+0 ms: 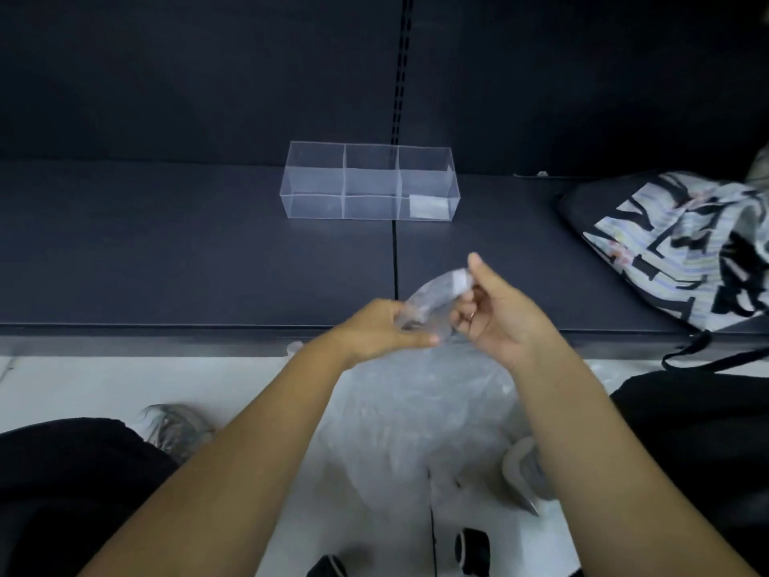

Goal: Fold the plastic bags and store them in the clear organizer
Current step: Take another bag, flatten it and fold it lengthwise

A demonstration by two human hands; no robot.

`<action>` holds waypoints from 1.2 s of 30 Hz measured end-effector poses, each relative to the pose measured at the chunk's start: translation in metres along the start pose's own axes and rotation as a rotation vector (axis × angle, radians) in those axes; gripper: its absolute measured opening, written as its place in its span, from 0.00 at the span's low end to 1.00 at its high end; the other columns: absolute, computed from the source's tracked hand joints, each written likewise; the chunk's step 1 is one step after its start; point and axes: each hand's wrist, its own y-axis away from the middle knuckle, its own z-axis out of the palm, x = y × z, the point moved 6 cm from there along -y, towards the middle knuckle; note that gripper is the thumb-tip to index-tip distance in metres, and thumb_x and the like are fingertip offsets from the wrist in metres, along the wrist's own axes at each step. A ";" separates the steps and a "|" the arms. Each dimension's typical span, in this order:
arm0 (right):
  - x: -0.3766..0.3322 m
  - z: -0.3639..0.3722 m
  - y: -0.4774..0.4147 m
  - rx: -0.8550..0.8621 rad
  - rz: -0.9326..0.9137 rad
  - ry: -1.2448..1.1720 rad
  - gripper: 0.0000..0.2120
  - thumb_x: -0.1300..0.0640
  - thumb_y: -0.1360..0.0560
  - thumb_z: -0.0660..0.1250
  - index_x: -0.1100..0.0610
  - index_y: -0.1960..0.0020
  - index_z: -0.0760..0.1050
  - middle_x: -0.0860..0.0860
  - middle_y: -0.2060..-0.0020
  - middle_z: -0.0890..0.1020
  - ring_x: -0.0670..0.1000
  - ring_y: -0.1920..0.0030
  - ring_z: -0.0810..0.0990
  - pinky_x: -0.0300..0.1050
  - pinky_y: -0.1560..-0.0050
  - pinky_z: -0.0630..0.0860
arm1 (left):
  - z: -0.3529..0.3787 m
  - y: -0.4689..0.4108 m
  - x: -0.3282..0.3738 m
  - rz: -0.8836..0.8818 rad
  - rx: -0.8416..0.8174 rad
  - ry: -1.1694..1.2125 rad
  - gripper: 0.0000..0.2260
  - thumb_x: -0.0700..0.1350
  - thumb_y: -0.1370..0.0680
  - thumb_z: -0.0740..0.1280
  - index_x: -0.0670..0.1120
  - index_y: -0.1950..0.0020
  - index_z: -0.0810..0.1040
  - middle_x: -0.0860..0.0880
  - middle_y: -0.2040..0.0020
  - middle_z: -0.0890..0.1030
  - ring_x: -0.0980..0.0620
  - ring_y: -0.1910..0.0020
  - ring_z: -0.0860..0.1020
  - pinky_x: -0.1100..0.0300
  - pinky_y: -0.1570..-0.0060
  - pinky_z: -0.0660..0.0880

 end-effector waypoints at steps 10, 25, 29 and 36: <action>-0.018 -0.065 0.044 0.606 -0.274 0.806 0.29 0.38 0.30 0.70 0.50 0.34 0.69 0.53 0.31 0.64 0.55 0.31 0.64 0.56 0.31 0.64 | -0.025 0.042 -0.019 -0.155 0.368 0.662 0.04 0.44 0.25 0.70 0.46 0.55 0.84 0.49 0.59 0.84 0.47 0.54 0.82 0.49 0.43 0.76; 0.008 -0.002 0.060 0.119 -0.295 0.306 0.05 0.62 0.24 0.68 0.61 0.59 0.78 0.55 0.65 0.81 0.47 0.65 0.81 0.41 0.58 0.78 | -0.003 0.092 0.028 0.089 0.421 0.444 0.21 0.54 0.27 0.69 0.48 0.36 0.75 0.50 0.43 0.81 0.55 0.46 0.81 0.69 0.53 0.76; 0.018 -0.009 0.057 0.068 0.091 -0.013 0.12 0.53 0.23 0.66 0.63 0.55 0.77 0.62 0.54 0.80 0.61 0.51 0.81 0.55 0.39 0.75 | 0.006 0.100 0.010 0.157 0.130 0.260 0.40 0.64 0.33 0.72 0.61 0.26 0.60 0.61 0.27 0.64 0.63 0.28 0.62 0.64 0.36 0.65; 0.023 -0.007 0.062 0.084 0.244 -0.055 0.17 0.47 0.24 0.68 0.61 0.46 0.77 0.57 0.52 0.83 0.58 0.49 0.82 0.53 0.45 0.78 | 0.023 0.095 0.008 0.055 0.083 0.364 0.28 0.47 0.33 0.79 0.55 0.35 0.75 0.52 0.37 0.79 0.51 0.38 0.77 0.48 0.36 0.72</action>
